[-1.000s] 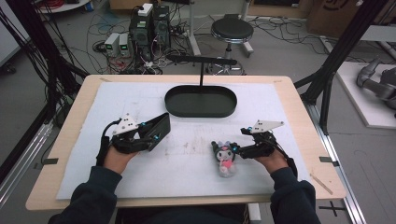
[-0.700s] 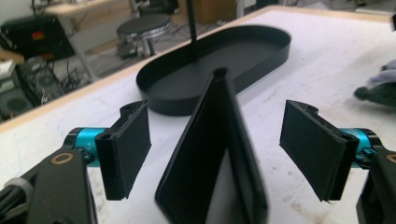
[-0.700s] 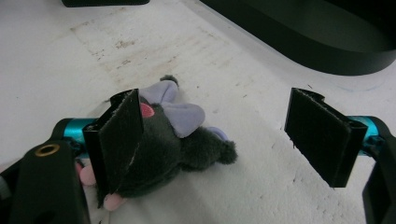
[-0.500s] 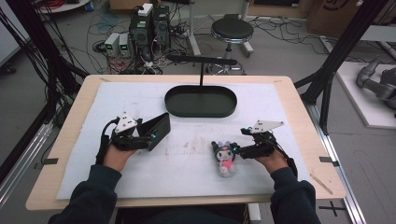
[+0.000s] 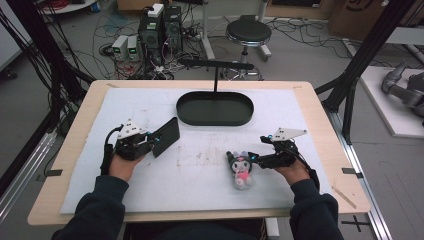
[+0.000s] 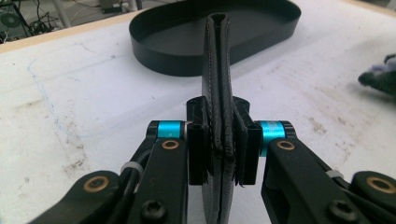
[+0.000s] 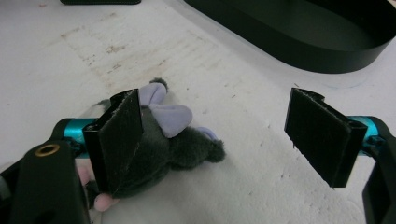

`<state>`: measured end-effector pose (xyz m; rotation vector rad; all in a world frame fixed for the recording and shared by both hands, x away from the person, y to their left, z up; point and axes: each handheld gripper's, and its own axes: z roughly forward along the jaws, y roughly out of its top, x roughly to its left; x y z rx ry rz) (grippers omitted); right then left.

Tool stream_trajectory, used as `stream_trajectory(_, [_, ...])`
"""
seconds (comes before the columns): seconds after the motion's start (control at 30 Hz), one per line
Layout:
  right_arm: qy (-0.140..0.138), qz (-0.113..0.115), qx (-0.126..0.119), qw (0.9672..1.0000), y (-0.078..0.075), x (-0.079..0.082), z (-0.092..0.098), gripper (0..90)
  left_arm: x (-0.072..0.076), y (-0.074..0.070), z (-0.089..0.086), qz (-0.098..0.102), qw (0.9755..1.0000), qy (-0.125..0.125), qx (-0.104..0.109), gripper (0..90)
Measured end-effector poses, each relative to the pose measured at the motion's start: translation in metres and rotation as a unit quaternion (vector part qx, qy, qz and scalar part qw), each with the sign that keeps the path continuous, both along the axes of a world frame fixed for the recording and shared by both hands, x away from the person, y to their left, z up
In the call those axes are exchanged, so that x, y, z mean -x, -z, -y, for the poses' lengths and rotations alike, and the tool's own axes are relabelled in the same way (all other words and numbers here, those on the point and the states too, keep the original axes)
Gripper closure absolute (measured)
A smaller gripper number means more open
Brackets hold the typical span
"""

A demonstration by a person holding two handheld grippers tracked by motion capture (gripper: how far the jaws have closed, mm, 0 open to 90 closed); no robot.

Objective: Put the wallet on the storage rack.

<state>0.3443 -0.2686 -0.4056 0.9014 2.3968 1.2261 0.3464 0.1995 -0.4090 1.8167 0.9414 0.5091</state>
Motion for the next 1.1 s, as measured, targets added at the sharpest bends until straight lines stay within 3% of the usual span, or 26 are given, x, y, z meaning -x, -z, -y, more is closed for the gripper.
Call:
stream_trajectory(0.2, [0.001,0.007,-0.011,0.9999,-0.002,0.000,0.004,19.7,-0.013,-0.021,0.002,0.030,0.9995,0.003,-0.007,78.1])
stream_trajectory(0.33, [0.004,0.012,-0.016,0.9998,-0.005,0.000,0.005,19.7,-0.031,-0.042,0.009,0.056,0.9981,0.025,-0.010,78.1])
stream_trajectory(0.47, [0.009,0.022,-0.012,0.9996,-0.007,0.000,0.008,19.7,-0.051,-0.053,0.020,0.078,0.9954,0.051,-0.022,78.0])
stream_trajectory(0.63, [0.013,0.029,-0.011,0.9994,-0.010,0.001,0.011,19.7,-0.076,-0.055,0.039,0.067,0.9945,0.070,-0.038,77.9])
stream_trajectory(0.8, [0.015,0.034,-0.013,0.9992,-0.012,0.001,0.013,19.7,-0.096,-0.050,0.059,0.069,0.9932,0.069,-0.064,77.7])
stream_trajectory(0.83, [0.014,0.035,-0.013,0.9992,-0.012,0.001,0.013,19.6,-0.099,-0.049,0.063,0.073,0.9919,0.071,-0.077,77.7])
stream_trajectory(0.9, [0.016,0.034,-0.015,0.9992,-0.013,0.001,0.013,19.7,-0.105,-0.045,0.070,0.094,0.9864,0.082,-0.107,77.7])
stream_trajectory(1.0, [0.017,0.036,-0.016,0.9991,-0.013,0.002,0.013,19.7,-0.115,-0.042,0.080,0.105,0.9812,0.089,-0.136,77.7])
stream_trajectory(1.1, [0.016,0.033,-0.015,0.9992,-0.012,0.002,0.013,19.7,-0.127,-0.042,0.088,0.104,0.9809,0.084,-0.141,77.7])
